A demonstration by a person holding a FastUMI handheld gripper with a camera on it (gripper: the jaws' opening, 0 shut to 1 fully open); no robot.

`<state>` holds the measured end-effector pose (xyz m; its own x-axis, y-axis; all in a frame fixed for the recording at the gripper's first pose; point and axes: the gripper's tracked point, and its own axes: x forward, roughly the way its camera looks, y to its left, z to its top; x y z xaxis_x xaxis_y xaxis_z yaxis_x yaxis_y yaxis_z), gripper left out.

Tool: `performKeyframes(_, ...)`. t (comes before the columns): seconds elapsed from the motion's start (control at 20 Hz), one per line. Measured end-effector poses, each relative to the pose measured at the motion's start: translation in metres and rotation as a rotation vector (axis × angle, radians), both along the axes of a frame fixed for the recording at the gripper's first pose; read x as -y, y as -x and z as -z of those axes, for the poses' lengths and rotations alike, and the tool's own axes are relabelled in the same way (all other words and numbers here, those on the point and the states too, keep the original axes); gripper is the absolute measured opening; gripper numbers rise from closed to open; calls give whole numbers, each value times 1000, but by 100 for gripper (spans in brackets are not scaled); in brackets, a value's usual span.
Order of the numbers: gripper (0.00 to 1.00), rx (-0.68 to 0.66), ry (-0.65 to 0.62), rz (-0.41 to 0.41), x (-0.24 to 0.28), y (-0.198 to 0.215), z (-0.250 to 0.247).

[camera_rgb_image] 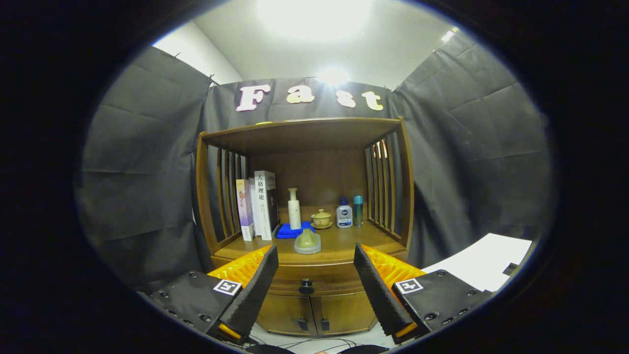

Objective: Pull open the drawer, take out the items inside it, and place them on the countertop above the cabinet.

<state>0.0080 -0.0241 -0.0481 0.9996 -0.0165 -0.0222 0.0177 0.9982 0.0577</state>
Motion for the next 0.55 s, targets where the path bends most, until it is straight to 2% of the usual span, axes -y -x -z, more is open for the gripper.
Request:
performKeyframes(0.25, 98, 6, 4, 14, 11, 5, 2)
performKeyframes(0.55, 98, -16, -4, -10, 3, 3, 13)
